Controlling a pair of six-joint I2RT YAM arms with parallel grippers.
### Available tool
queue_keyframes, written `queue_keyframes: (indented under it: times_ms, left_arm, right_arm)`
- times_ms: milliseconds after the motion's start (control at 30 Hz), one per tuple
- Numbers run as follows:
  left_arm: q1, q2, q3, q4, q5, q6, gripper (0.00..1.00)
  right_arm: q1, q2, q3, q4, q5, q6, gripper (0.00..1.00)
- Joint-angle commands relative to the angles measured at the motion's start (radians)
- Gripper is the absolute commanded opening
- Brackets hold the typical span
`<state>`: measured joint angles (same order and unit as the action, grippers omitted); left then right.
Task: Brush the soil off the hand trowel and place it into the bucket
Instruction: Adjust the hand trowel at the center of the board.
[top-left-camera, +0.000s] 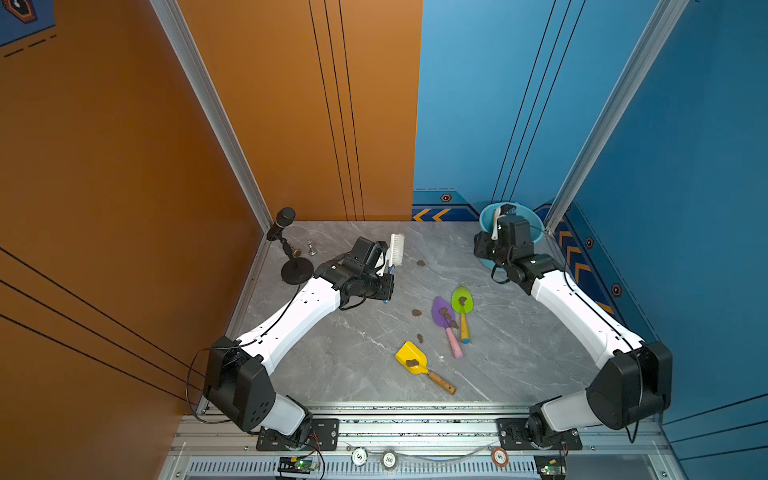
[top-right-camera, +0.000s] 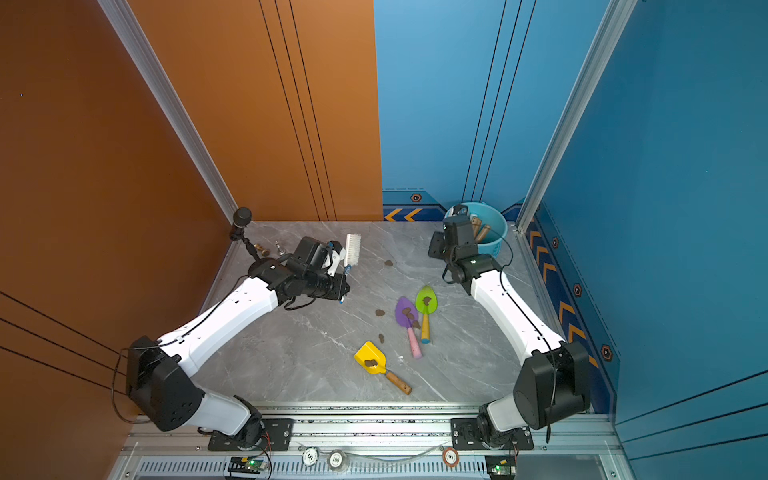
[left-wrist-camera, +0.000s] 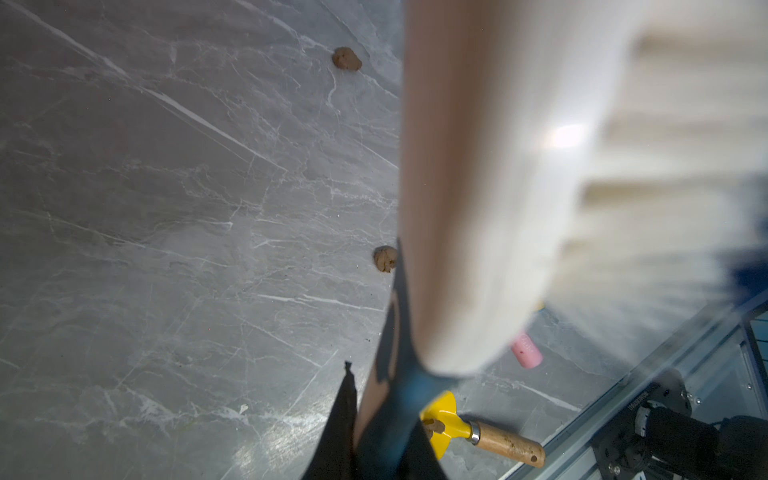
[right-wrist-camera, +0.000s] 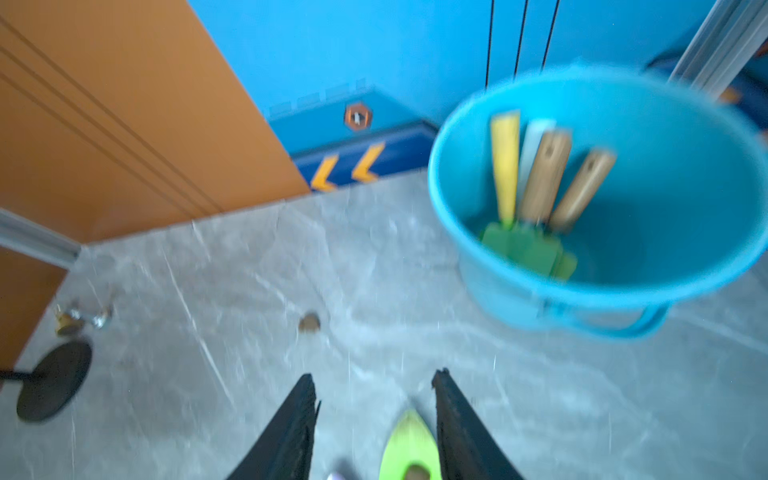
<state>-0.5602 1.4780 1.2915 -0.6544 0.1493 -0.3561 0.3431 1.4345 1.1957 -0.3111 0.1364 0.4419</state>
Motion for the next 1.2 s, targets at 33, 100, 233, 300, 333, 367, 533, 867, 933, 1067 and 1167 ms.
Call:
queue_keyframes:
  times_ms: [33,100,233,300,333,367,533,867,933,1067,1167]
  left_arm:
    - [-0.037,-0.039,-0.031,0.000,0.013,0.026,0.14]
    - [-0.051,-0.044,-0.037,0.002,0.006,0.029,0.14]
    - [-0.078,-0.033,-0.037,0.005,-0.018,0.028,0.15]
    - [-0.090,-0.025,-0.028,0.006,-0.023,0.028,0.15]
    - [-0.096,-0.022,-0.025,0.006,-0.022,0.030,0.16]
    - [-0.101,-0.021,-0.024,0.005,-0.026,0.032,0.16]
    - [-0.111,-0.034,-0.035,0.006,-0.054,0.030,0.17]
    - [-0.112,-0.019,-0.029,0.035,-0.061,0.027,0.09]
    - [-0.110,-0.009,-0.024,0.035,-0.067,0.032,0.06]
    - [-0.104,0.007,-0.013,0.035,-0.067,0.037,0.05]
    - [-0.098,0.023,0.002,0.034,-0.056,0.047,0.05]
  right_arm:
    - [0.117,-0.109,-0.179,-0.143,0.129,0.145,0.50]
    - [0.179,-0.141,-0.252,-0.167,0.167,0.198,0.51]
    - [0.262,-0.167,-0.367,-0.159,0.175,0.304,0.54]
    - [0.287,-0.159,-0.395,-0.162,0.173,0.322,0.55]
    - [0.301,-0.152,-0.399,-0.173,0.180,0.327,0.56]
    - [0.313,-0.143,-0.401,-0.184,0.191,0.328,0.57]
    - [0.333,-0.104,-0.424,-0.207,0.170,0.335,0.59]
    - [0.320,0.055,-0.452,-0.113,0.098,0.343,0.59]
    - [0.316,0.067,-0.450,-0.112,0.100,0.354,0.59]
    - [0.299,0.055,-0.456,-0.138,0.120,0.374,0.58]
    - [0.277,0.030,-0.465,-0.188,0.145,0.390,0.58]
